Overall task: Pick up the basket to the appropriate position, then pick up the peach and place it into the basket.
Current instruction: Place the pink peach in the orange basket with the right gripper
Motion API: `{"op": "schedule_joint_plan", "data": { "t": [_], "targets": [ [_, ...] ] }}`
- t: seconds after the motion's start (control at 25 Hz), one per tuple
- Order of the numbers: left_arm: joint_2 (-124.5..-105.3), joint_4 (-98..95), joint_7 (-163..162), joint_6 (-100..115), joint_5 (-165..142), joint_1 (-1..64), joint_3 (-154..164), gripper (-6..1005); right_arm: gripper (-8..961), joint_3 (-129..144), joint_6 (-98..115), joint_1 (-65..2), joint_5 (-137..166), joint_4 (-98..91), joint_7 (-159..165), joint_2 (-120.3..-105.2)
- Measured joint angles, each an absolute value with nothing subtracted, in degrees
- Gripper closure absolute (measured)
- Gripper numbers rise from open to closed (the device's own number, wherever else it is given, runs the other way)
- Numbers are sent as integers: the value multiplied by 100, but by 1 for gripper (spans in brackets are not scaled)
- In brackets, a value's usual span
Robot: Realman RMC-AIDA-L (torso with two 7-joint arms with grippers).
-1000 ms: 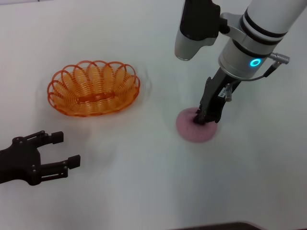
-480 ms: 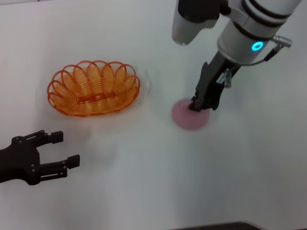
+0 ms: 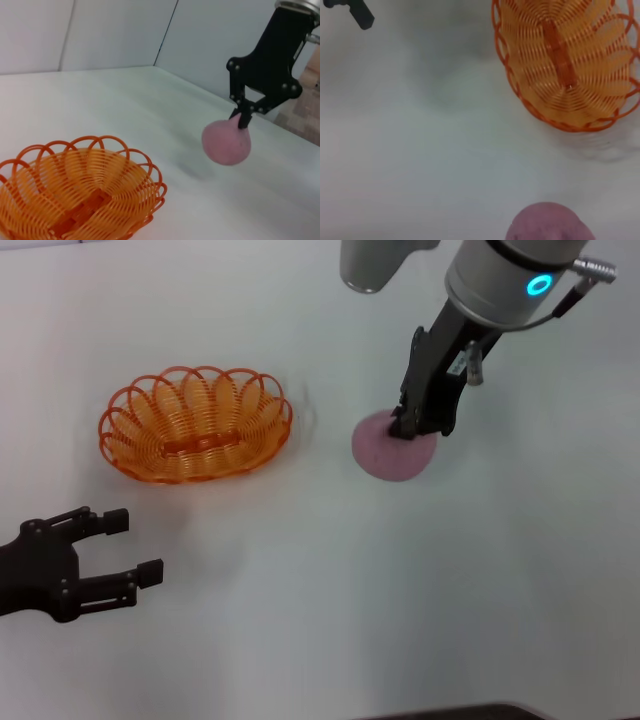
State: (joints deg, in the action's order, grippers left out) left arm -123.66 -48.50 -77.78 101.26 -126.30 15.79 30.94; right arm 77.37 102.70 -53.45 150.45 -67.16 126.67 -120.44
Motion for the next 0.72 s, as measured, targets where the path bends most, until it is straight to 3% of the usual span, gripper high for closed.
{"op": "schedule_joint_plan", "data": {
  "t": [0.72],
  "targets": [
    [-12347,-4878,-7779,10092,-12586,1706,3094,133,918,7702,8761,-4934,13341,-6888,12037,-12002]
  ]
}}
